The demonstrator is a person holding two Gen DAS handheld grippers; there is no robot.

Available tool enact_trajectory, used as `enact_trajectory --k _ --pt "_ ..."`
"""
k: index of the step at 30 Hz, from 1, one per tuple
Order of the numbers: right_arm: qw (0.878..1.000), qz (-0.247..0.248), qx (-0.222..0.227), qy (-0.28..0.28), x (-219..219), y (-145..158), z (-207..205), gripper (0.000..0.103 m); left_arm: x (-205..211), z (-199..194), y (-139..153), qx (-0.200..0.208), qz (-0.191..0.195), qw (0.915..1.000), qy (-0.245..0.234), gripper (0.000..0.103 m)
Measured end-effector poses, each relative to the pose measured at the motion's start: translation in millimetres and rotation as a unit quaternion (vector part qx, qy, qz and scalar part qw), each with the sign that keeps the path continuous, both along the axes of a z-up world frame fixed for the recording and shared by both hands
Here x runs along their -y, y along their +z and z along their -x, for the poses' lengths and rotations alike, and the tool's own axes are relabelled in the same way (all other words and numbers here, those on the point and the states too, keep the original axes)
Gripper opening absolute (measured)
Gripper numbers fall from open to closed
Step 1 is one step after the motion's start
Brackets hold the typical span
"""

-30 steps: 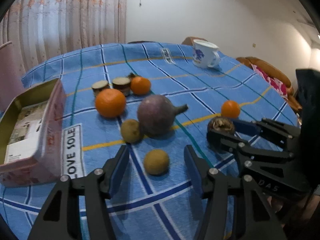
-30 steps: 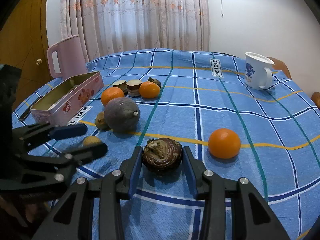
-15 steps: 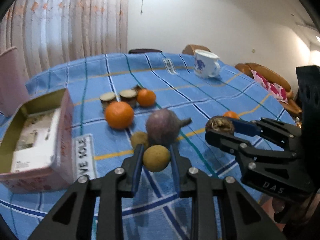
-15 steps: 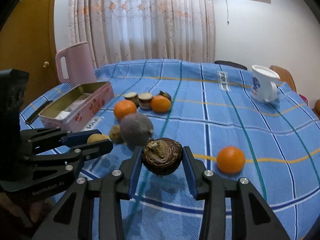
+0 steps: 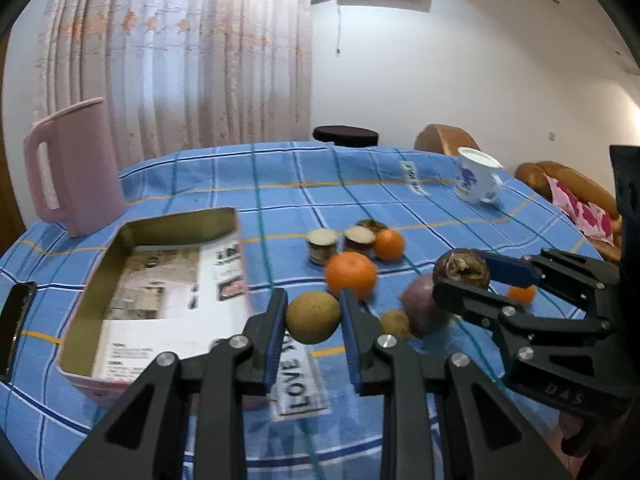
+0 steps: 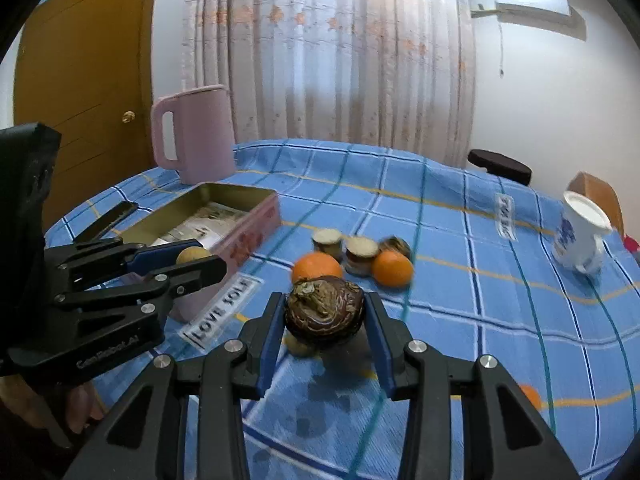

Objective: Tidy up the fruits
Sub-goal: 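Carry the brown fruit in the right tool while the left tool carries the kiwi over the tin box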

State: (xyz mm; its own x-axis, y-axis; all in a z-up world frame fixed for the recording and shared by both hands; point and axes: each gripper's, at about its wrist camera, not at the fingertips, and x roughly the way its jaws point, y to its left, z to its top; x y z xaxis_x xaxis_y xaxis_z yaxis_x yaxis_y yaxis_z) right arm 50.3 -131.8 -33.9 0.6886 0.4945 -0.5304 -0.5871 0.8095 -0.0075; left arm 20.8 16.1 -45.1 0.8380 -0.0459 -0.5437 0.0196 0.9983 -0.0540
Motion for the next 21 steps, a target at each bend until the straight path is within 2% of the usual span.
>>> enact_trajectory --k 11,21 --pt "0.999 0.008 0.023 0.048 -45 25 -14 0.042 -47 -7 7 0.007 -0.007 0.9985 0.055 0.028" --pt "0.995 0.018 0.018 0.092 -91 28 -29 0.042 -86 -17 5 0.0 -0.009 0.9954 0.095 0.028"
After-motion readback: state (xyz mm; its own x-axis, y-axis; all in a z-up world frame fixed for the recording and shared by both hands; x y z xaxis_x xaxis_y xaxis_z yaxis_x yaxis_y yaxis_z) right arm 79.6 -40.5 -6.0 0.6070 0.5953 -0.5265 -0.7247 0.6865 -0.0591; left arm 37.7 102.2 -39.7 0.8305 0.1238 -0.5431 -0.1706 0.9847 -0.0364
